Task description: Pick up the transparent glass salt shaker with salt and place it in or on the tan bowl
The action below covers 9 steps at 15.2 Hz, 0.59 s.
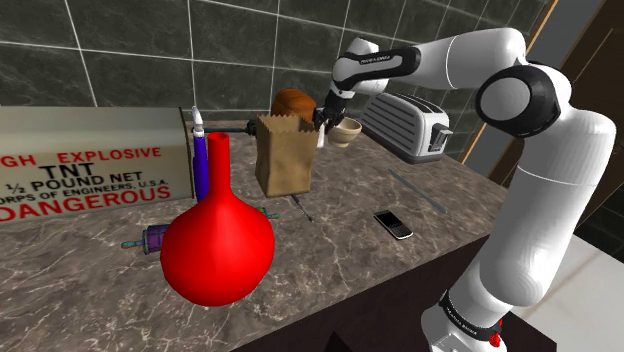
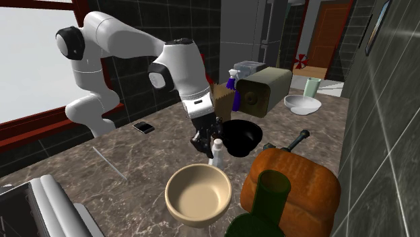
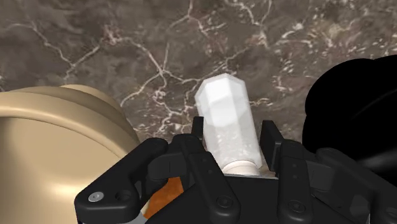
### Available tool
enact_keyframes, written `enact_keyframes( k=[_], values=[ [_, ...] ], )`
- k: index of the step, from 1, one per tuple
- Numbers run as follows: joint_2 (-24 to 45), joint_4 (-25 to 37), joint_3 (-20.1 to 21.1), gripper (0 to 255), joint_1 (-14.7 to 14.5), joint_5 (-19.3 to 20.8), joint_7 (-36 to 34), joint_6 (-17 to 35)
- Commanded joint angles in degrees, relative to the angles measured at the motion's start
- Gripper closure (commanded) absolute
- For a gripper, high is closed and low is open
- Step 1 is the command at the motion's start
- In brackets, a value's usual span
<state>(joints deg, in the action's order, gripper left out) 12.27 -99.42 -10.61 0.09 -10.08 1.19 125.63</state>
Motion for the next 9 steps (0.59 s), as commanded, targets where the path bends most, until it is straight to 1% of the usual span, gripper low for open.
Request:
enact_keyframes(
  k=[1,9],
  values=[
    [-0.27,1.22,-0.02,255,-0.06,0.24,-0.36,-1.48],
    [-0.98,6.42,-0.2,255,0.01,0.86,-1.24,-7.33]
  ],
)
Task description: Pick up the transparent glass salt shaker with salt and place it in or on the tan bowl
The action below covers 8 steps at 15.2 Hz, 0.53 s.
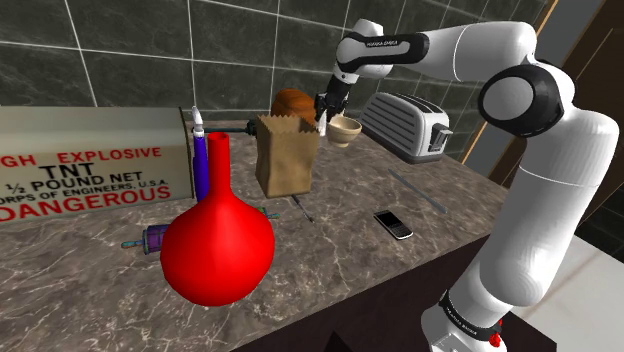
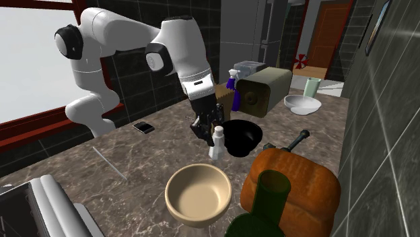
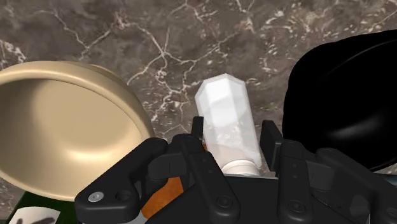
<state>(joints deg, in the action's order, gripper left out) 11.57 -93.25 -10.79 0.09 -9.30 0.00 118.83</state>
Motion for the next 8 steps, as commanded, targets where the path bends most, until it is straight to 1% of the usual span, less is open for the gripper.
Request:
enact_keyframes(
  k=[1,8],
  values=[
    [-0.31,0.97,-0.05,255,0.02,0.14,-0.15,-1.29],
    [-0.12,6.6,-0.17,255,0.19,0.4,-0.78,-6.7]
  ],
)
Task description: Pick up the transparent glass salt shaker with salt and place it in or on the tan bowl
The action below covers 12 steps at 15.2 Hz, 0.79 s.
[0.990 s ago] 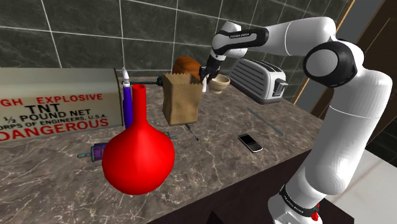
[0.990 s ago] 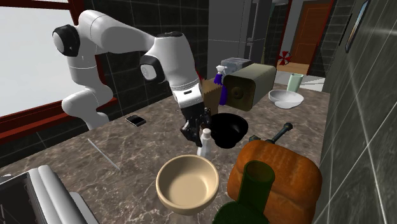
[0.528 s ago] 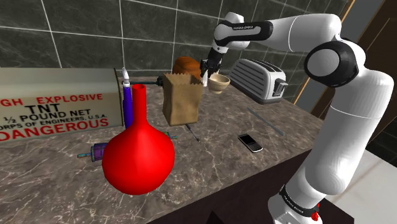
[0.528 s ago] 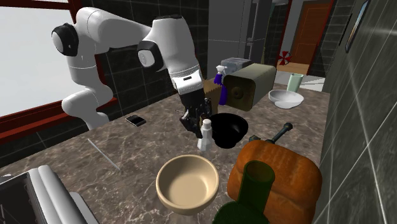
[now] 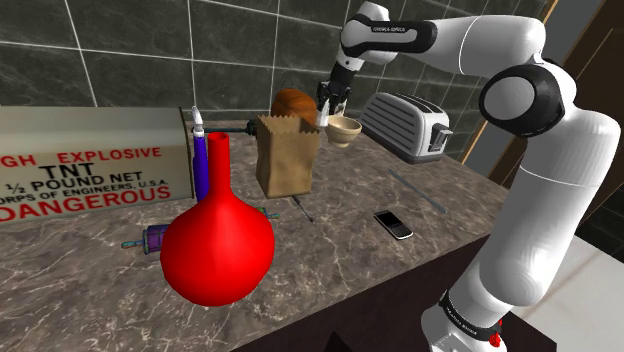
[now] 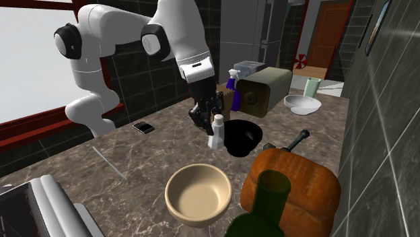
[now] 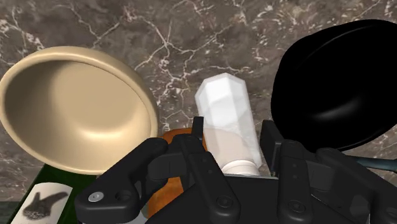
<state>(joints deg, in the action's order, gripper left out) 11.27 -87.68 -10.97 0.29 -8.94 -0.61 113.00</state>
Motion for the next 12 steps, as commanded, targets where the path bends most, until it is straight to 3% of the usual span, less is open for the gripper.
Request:
enact_keyframes(
  k=[1,10,12],
  values=[
    [0.26,1.92,-0.01,255,0.03,0.05,-0.25,-1.67],
    [1.73,10.59,-0.14,255,0.45,-0.03,-0.89,-8.88],
    [3.3,13.17,-0.97,255,2.38,-1.14,1.64,-10.25]
  ],
)
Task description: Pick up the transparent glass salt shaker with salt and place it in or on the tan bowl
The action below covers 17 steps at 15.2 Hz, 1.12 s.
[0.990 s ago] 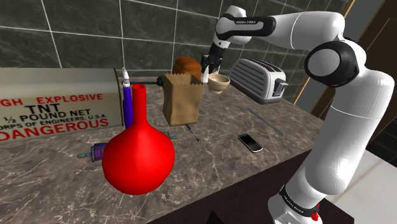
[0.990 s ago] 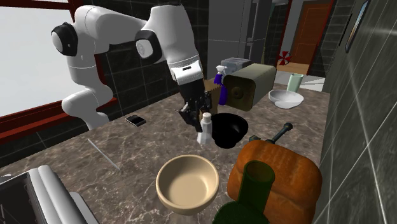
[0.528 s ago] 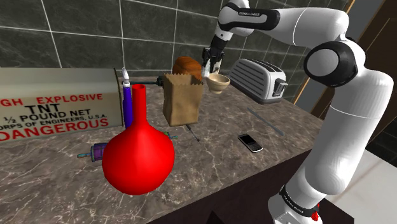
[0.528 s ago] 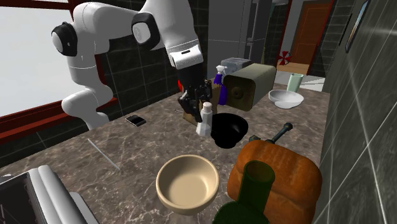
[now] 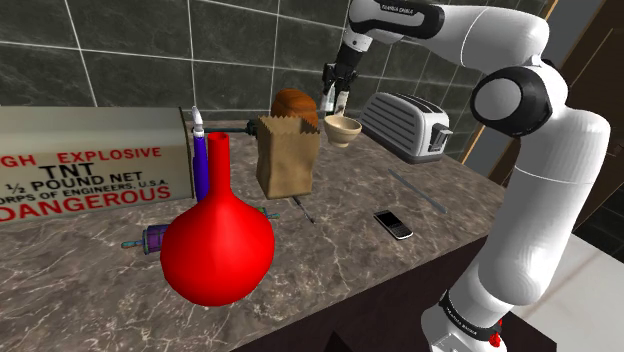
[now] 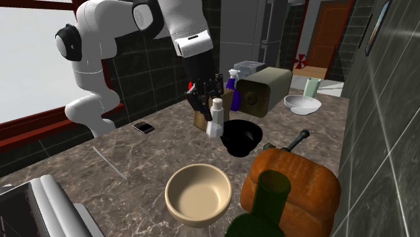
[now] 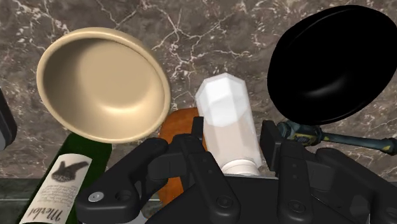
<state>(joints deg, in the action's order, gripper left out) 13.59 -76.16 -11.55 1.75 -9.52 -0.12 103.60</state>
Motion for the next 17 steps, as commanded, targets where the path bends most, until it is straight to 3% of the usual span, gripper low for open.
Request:
enact_keyframes(
  k=[1,6,10,17],
  values=[
    [1.89,3.13,-0.79,255,1.92,-1.15,2.39,-1.62],
    [7.88,12.83,-2.34,255,7.59,-4.33,8.17,-6.4],
    [15.21,25.08,-2.87,255,13.21,-7.2,11.8,-12.1],
    [11.18,13.04,-3.05,255,11.47,-6.37,13.06,-4.2]
  ],
)
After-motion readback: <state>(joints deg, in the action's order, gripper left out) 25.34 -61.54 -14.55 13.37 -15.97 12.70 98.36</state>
